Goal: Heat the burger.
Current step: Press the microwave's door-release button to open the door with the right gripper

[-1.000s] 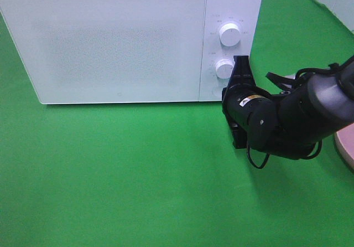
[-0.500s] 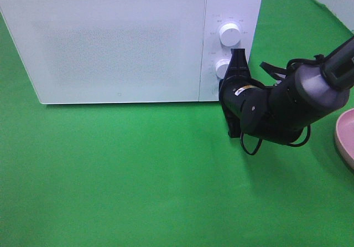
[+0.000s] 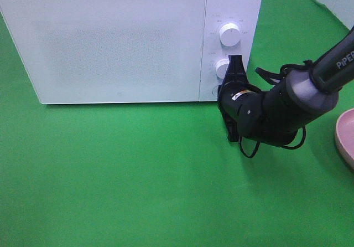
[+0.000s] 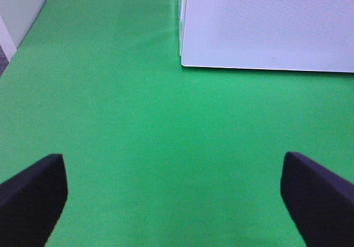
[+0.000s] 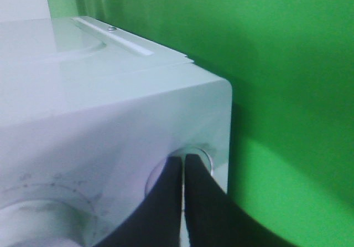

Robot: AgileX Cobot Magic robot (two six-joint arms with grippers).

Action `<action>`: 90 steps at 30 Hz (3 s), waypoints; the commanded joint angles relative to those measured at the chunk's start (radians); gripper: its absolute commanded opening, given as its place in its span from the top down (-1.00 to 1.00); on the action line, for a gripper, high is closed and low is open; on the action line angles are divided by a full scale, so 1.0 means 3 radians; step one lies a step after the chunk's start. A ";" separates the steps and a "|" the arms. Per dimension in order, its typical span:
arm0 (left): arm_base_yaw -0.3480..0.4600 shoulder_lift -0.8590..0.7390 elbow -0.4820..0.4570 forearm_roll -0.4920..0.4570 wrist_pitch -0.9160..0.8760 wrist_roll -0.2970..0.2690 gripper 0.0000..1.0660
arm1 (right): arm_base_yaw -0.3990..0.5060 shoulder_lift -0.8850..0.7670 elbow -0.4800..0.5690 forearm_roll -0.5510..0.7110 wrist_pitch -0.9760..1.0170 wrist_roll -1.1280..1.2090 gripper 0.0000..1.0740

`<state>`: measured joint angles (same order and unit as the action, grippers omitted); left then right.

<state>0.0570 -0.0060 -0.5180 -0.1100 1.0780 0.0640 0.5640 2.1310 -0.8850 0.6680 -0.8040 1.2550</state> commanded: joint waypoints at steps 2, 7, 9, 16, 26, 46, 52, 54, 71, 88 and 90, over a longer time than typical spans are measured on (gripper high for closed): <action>-0.0020 -0.0050 0.0010 0.0000 -0.0030 -0.0017 -0.83 | -0.0013 0.0007 -0.0033 -0.0030 -0.0167 -0.0003 1.00; -0.0020 -0.0050 0.0010 0.0000 -0.0030 -0.0017 -0.83 | -0.0013 0.0007 -0.0033 -0.0027 -0.0340 0.0007 1.00; -0.0020 -0.0050 0.0010 0.0000 -0.0030 -0.0017 -0.83 | -0.0013 0.0007 -0.0033 -0.0040 -0.0450 0.0007 1.00; -0.0020 -0.0050 0.0010 0.0000 -0.0030 -0.0017 -0.83 | -0.0013 0.0007 -0.0060 -0.0047 -0.0670 0.0007 1.00; -0.0020 -0.0050 0.0010 0.0000 -0.0030 -0.0017 -0.83 | -0.0013 0.0017 -0.0193 0.0087 -0.1203 0.0010 1.00; -0.0020 -0.0050 0.0010 0.0003 -0.0030 -0.0017 -0.83 | -0.0013 0.0340 -0.0937 0.0340 -0.1647 -0.0223 1.00; -0.0020 -0.0050 0.0010 0.0003 -0.0030 -0.0017 -0.83 | -0.0013 0.0340 -0.0937 0.0407 -0.1563 -0.0257 1.00; -0.0020 -0.0050 0.0010 0.0003 -0.0030 -0.0017 -0.83 | -0.0013 0.0333 -0.0933 0.0447 -0.1507 -0.0257 1.00; -0.0020 -0.0050 0.0010 0.0003 -0.0030 -0.0017 -0.83 | 0.0037 0.0050 -0.0453 0.0367 -0.0620 -0.0267 1.00; -0.0020 -0.0050 0.0010 0.0003 -0.0030 -0.0017 -0.83 | 0.0037 -0.0480 0.0143 -0.0173 0.0350 -0.0443 1.00; -0.0020 -0.0050 0.0010 0.0003 -0.0030 -0.0017 -0.83 | 0.0037 -0.0570 0.0253 -0.0313 0.0423 -0.0463 1.00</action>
<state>0.0570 -0.0060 -0.5180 -0.1090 1.0780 0.0640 0.5800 1.9760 -0.8140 0.6010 -0.6880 1.1380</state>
